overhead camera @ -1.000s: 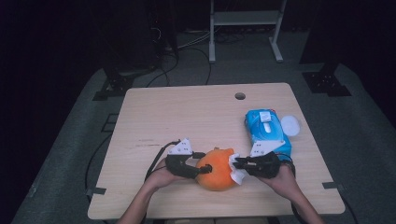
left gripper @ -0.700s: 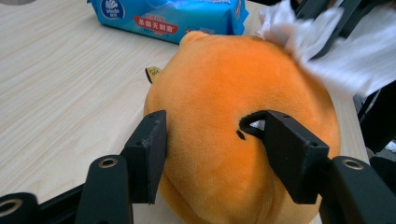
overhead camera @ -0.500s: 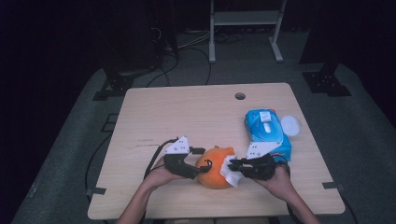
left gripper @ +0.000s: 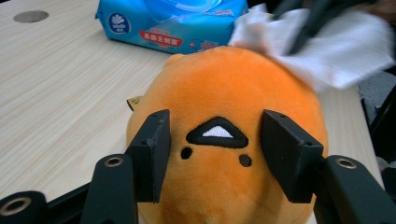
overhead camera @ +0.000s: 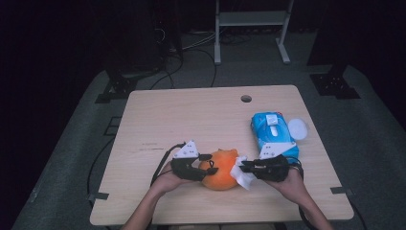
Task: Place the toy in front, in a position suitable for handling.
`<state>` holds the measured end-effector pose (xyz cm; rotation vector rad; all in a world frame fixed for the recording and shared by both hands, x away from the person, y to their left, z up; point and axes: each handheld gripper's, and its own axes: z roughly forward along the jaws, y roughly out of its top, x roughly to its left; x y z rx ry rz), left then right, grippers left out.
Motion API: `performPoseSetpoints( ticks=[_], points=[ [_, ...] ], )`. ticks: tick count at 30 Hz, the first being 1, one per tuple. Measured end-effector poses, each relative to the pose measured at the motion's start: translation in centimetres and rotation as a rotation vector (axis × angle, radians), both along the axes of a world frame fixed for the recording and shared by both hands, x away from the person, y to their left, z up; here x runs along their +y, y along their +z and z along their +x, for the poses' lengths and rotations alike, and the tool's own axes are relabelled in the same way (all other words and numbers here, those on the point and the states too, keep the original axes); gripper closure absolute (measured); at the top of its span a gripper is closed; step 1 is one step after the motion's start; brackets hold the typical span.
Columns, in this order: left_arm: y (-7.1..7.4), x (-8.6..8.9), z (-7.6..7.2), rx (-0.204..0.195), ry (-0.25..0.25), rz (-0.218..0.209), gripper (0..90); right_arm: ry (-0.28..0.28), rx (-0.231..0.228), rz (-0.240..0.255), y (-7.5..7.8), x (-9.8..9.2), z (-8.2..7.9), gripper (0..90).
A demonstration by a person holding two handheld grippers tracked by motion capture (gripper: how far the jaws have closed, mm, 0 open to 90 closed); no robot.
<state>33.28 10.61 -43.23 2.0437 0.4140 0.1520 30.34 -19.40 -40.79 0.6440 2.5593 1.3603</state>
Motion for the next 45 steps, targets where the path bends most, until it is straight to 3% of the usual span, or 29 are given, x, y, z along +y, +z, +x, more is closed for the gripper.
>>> performPoseSetpoints(
  ticks=[3,6,9,15,18,21,23,25,30,33,36,38,42,45],
  points=[
    [-0.1,0.0,0.0,0.006,0.007,-0.006,43.4,0.093,0.002,0.047,0.7,1.3,-1.0,80.6],
    [0.0,0.0,0.0,0.006,0.007,-0.005,43.3,0.134,-0.009,0.032,0.8,2.4,-1.5,80.6],
    [0.0,0.0,0.0,-0.002,0.006,0.004,43.5,0.102,-0.007,-0.005,0.2,2.4,-1.0,80.6],
    [-0.1,0.2,0.1,0.007,0.011,0.0,43.7,0.01,-0.003,-0.019,-0.1,0.2,0.2,80.7],
    [-0.1,0.2,0.1,0.005,0.011,0.005,43.7,-0.01,-0.002,-0.019,0.0,0.0,0.2,80.6],
    [-0.2,0.2,0.1,0.008,0.012,0.004,43.7,0.023,-0.006,0.002,0.2,0.5,-0.1,80.5],
    [-0.2,0.2,0.0,0.007,-0.002,0.008,43.7,0.035,-0.014,-0.011,0.3,1.0,-0.2,80.6],
    [-0.3,0.2,0.0,0.009,-0.007,0.01,43.8,0.03,-0.015,-0.024,0.1,1.0,0.0,80.6],
    [-0.3,0.2,-0.2,0.017,-0.031,0.014,44.2,-0.005,0.028,0.003,-0.4,0.0,0.9,80.5],
    [-0.1,0.4,-0.1,0.043,-0.04,-0.012,42.1,0.006,0.034,0.001,-0.5,0.1,0.8,80.5],
    [0.5,0.4,-0.1,0.058,-0.007,-0.038,30.7,0.033,0.043,-0.009,-0.6,0.4,0.5,80.4],
    [0.6,0.2,-0.1,0.082,-0.006,-0.061,31.7,0.074,0.066,-0.003,-0.8,0.6,0.2,80.3],
    [0.2,-0.2,-0.5,0.064,-0.025,-0.015,39.5,0.092,0.052,-0.013,-0.6,0.8,-0.1,80.3],
    [0.0,-0.5,-0.9,0.06,-0.086,0.006,41.0,0.062,0.027,0.017,-0.2,0.8,0.0,80.3]
  ],
)
